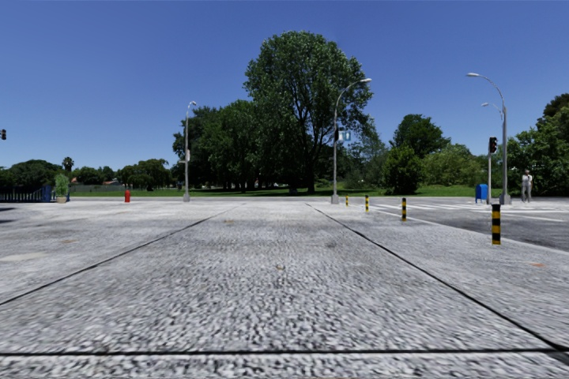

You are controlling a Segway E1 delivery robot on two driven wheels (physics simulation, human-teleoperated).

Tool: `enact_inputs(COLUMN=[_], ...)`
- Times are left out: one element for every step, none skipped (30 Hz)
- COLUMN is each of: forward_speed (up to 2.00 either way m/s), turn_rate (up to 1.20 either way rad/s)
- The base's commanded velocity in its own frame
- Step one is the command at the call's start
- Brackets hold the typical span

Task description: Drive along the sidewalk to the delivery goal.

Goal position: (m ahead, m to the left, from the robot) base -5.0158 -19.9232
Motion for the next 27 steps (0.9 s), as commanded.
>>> enact_inputs(forward_speed=[2.0,2.0,2.0,2.0,2.0,2.0,2.0,2.0,2.0,2.0,2.0,2.0,2.0,2.0,2.0,2.0,2.0,2.0,2.0,2.0,2.0,2.0,2.0,2.0,2.0,2.0,2.0], turn_rate=[0.0,0.0,0.0,0.0,0.0,0.0,0.0,0.0,0.0,0.0,0.0,0.0,0.0,0.0,0.0,0.0,0.0,0.0,0.0,0.0,0.0,0.0,0.0,0.0,0.0,0.0,0.0])
